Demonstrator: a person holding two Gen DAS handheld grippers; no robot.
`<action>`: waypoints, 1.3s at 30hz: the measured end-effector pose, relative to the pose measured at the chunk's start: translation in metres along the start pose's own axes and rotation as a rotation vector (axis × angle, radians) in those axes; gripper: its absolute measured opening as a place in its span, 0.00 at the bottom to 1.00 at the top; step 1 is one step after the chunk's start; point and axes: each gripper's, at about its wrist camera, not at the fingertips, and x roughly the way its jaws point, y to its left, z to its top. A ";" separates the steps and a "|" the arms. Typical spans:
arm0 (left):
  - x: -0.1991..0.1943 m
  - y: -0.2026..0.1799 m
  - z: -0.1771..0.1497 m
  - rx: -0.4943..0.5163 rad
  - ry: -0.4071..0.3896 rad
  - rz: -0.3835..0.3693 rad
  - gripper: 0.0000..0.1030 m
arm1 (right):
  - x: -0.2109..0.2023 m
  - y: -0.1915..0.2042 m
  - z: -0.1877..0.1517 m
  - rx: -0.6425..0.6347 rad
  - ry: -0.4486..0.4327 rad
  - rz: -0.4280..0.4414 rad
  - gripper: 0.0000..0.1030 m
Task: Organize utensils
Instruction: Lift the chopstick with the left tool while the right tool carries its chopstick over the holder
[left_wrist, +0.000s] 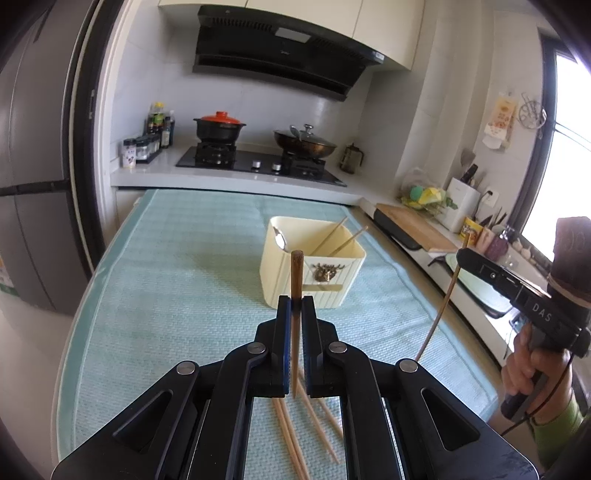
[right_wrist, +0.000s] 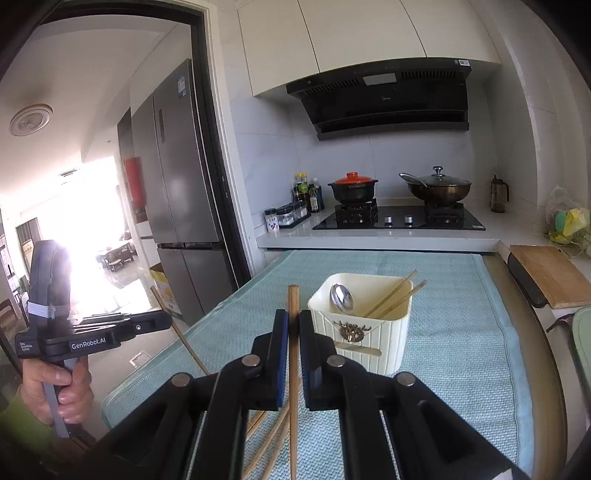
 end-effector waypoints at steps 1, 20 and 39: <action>0.000 -0.001 0.001 0.000 -0.002 -0.002 0.03 | -0.001 -0.001 0.000 0.002 -0.010 -0.002 0.06; 0.005 -0.011 0.106 0.012 -0.152 -0.047 0.03 | 0.016 -0.027 0.085 -0.055 -0.183 -0.108 0.06; 0.175 -0.011 0.141 0.037 0.049 0.066 0.03 | 0.154 -0.090 0.095 -0.010 -0.087 -0.158 0.06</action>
